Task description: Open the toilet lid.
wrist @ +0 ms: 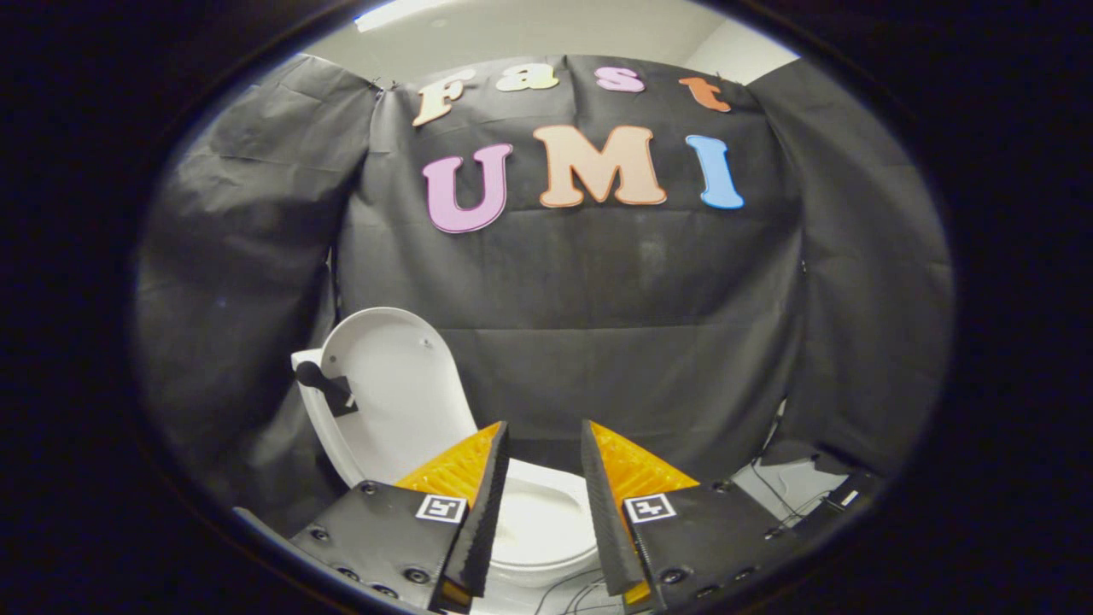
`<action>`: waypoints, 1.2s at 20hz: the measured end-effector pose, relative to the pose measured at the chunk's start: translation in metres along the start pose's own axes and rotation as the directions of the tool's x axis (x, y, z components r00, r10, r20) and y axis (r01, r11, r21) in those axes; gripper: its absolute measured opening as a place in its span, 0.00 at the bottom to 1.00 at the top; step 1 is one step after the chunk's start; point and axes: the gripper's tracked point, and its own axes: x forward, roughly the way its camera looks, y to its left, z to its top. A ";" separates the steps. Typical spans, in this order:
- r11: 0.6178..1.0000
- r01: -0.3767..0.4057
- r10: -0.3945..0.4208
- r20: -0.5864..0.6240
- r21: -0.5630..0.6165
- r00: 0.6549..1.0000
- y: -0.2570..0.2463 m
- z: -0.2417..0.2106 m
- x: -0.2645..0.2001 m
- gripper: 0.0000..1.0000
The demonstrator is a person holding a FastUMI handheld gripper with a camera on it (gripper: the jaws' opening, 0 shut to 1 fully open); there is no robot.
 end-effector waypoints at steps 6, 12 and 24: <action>0.997 0.072 -0.074 -0.055 -0.032 0.996 -0.036 -0.019 -0.011 0.53; 0.995 0.093 -0.095 -0.058 -0.036 0.994 -0.041 -0.014 -0.016 0.54; 0.999 -0.037 0.039 -0.041 0.031 0.998 -0.019 -0.009 -0.069 0.54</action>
